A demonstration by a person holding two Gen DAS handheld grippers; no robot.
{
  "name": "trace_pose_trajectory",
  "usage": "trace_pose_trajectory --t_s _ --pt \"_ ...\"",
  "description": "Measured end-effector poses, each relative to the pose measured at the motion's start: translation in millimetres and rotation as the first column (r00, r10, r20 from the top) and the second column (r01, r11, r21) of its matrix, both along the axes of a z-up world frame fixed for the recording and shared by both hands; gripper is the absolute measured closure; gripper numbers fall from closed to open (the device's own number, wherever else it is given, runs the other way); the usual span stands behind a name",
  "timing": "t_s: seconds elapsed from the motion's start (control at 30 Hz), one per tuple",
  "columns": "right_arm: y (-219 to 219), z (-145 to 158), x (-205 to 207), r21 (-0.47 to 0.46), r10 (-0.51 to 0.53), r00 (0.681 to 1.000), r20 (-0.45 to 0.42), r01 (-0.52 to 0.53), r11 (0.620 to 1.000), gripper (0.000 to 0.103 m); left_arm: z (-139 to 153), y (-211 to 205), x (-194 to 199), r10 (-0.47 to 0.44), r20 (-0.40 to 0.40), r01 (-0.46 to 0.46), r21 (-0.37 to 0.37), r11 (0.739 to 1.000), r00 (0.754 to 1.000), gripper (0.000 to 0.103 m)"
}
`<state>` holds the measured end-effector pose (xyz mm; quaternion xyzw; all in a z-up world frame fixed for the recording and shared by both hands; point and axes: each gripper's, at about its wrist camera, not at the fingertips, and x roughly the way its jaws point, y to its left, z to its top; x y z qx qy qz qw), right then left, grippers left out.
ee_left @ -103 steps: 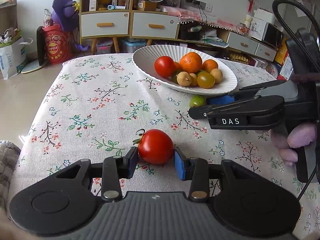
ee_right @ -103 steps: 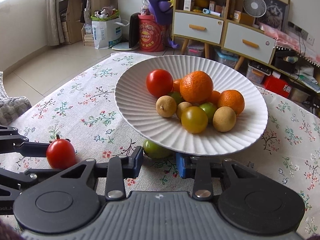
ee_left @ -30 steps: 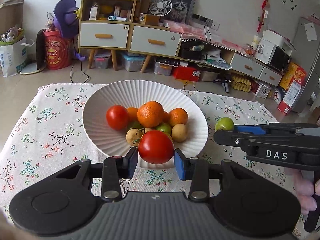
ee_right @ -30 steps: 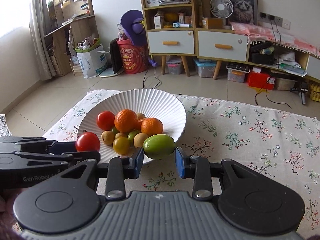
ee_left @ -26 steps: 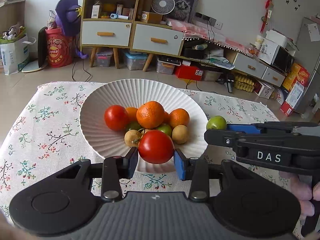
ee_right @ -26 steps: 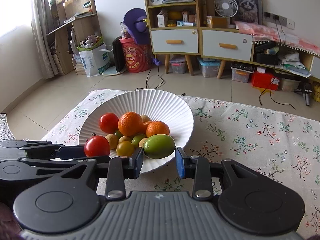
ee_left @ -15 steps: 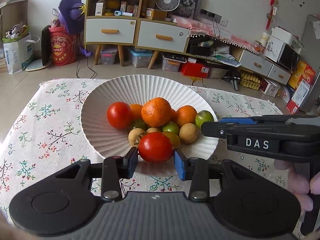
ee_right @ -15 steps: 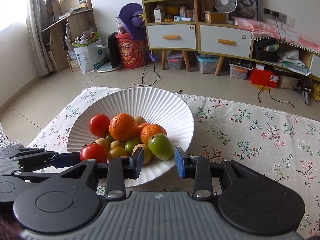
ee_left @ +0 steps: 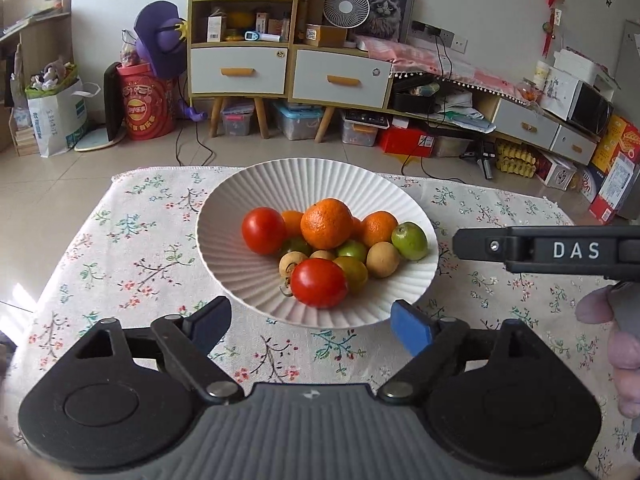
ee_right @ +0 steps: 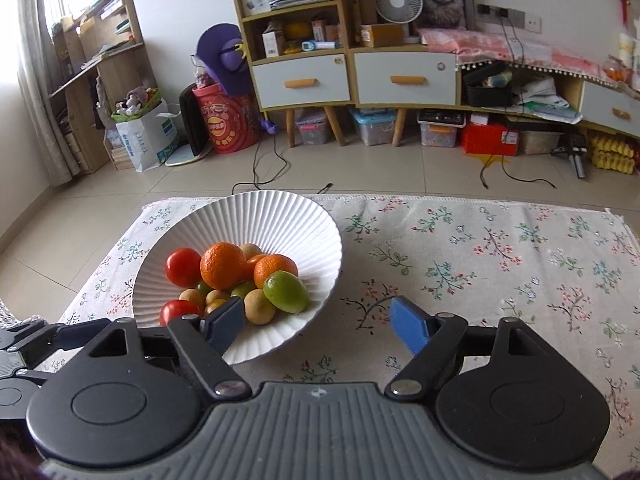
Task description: Organize fruits
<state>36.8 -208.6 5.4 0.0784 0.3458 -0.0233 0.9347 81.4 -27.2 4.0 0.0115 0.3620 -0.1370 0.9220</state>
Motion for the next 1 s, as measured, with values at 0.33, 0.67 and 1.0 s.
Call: trace_pose_trajectory --t_s 0.33,0.67,1.0 --pt "23.0 8.3 -39.4 -0.049 -0.060 0.992 -0.108 0.055 0.997 0.003 22.4 9.5 -41.7 0.101 -0.052 -0.098 0.059 0.993 0.994 0.006" --pt "41.0 11.8 -65.1 -0.082 -0.042 0.994 -0.103 0.033 0.996 0.001 11.3 27.5 -62.9 0.173 -0.186 -0.162 0.072 0.984 0.967 0.006" --pt "51.9 0.3 -70.6 -0.121 -0.029 0.992 -0.121 0.014 0.993 0.001 16.9 37.9 -71.5 0.196 -0.142 -0.184 0.094 0.978 0.970 0.006"
